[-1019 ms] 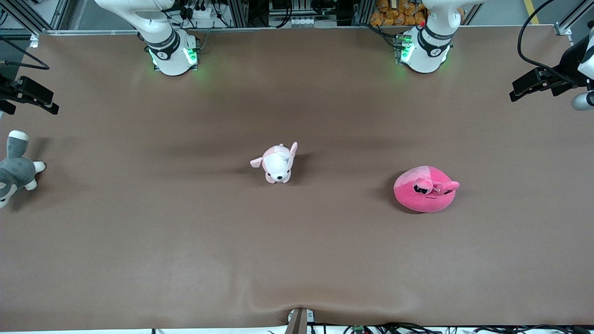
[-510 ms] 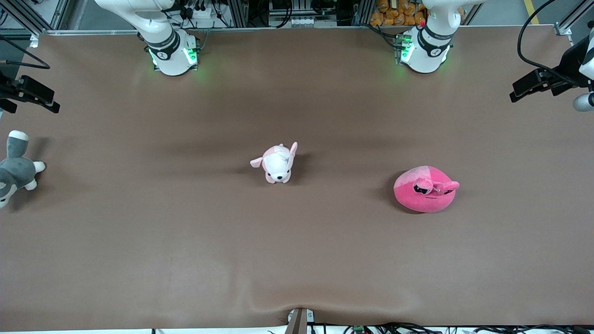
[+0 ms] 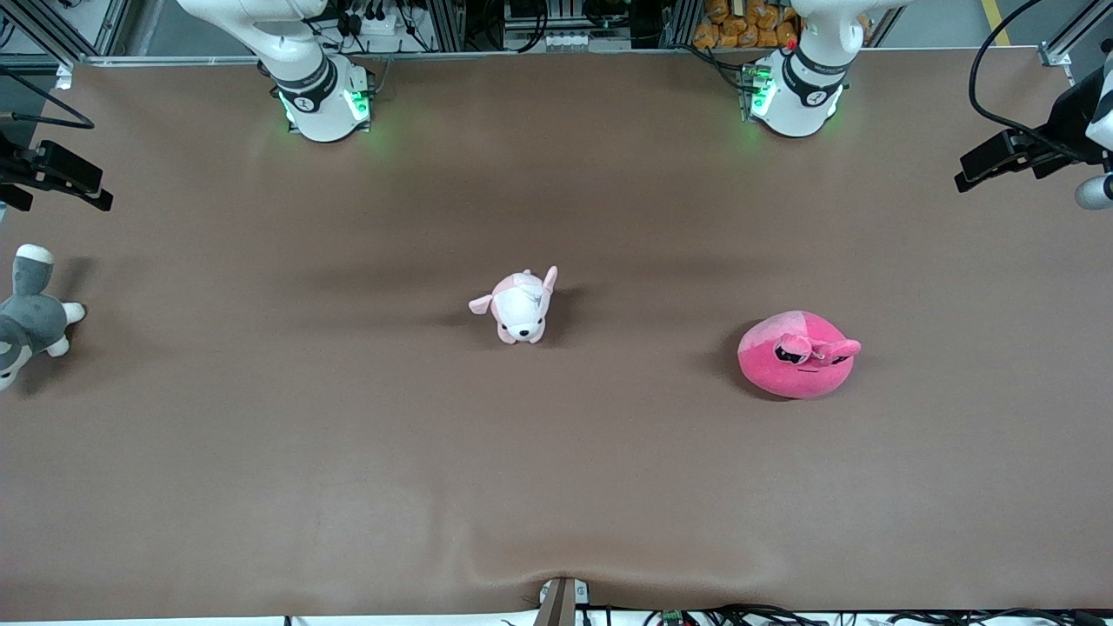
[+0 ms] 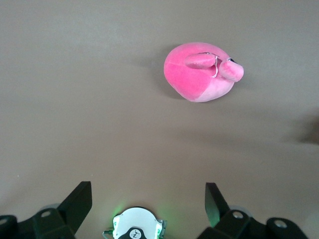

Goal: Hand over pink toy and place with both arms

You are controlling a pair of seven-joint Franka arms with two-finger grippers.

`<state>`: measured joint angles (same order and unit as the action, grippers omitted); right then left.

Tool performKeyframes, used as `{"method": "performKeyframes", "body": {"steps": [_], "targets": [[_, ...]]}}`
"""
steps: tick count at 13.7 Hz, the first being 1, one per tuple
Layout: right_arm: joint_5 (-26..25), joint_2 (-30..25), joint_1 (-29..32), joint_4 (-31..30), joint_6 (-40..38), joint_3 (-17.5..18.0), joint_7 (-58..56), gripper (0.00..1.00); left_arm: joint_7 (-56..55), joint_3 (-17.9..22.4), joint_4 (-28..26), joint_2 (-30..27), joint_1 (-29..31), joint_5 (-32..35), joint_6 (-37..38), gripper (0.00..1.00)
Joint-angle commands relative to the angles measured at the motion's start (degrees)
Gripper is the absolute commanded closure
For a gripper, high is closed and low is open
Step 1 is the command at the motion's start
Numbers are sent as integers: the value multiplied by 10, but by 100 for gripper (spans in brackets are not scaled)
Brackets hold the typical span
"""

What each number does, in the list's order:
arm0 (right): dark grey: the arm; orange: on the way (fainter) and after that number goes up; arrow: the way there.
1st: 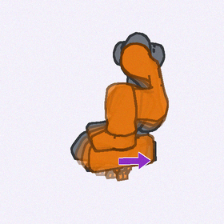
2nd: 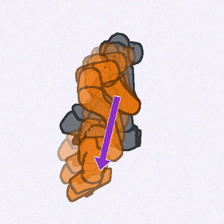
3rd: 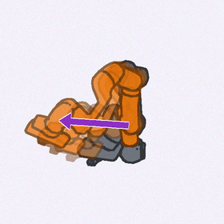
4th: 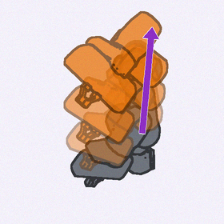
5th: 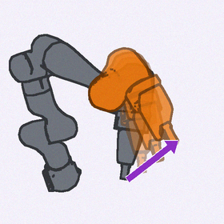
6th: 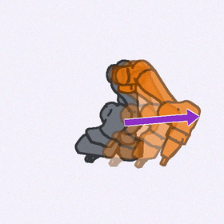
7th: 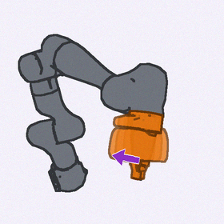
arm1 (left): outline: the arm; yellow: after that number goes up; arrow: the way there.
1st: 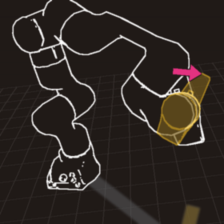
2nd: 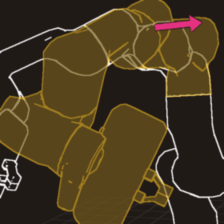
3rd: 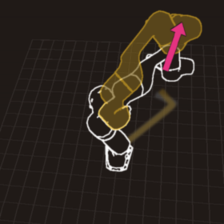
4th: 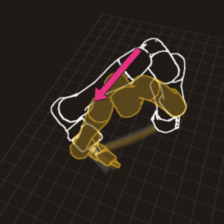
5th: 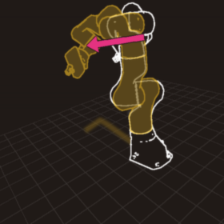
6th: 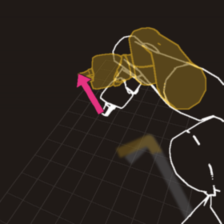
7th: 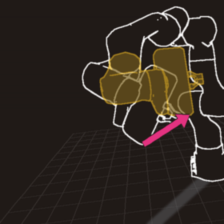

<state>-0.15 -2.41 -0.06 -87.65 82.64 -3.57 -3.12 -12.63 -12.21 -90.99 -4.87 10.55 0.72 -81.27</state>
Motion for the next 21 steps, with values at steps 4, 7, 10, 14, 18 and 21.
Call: {"method": "performKeyframes", "body": {"steps": [4, 7, 10, 14, 18, 21], "targets": [[3, 6, 2, 10, -8, -1, -1, 0, -133, -7, 13, 8, 3, -6, 3, 0], [2, 6, 2, 10, -9, 0, -2, 0, -206, -6, 12, 15, 17, -8, -7, 0], [3, 6, 2, 10, -9, -1, -2, 0, -220, -4, 18, 46, 45, -30, -6, 0], [1, 8, 2, 8, -10, -1, -7, 0, -230, -4, 13, 79, 60, -31, -3, 0], [1, 27, 14, 9, -15, -2, -5, 0, -469, -9, 13, 136, 54, -44, -31, 0], [3, 50, 23, 10, -30, -3, 2, 0, -642, -22, 1, 172, 50, -66, -80, 0]]}}
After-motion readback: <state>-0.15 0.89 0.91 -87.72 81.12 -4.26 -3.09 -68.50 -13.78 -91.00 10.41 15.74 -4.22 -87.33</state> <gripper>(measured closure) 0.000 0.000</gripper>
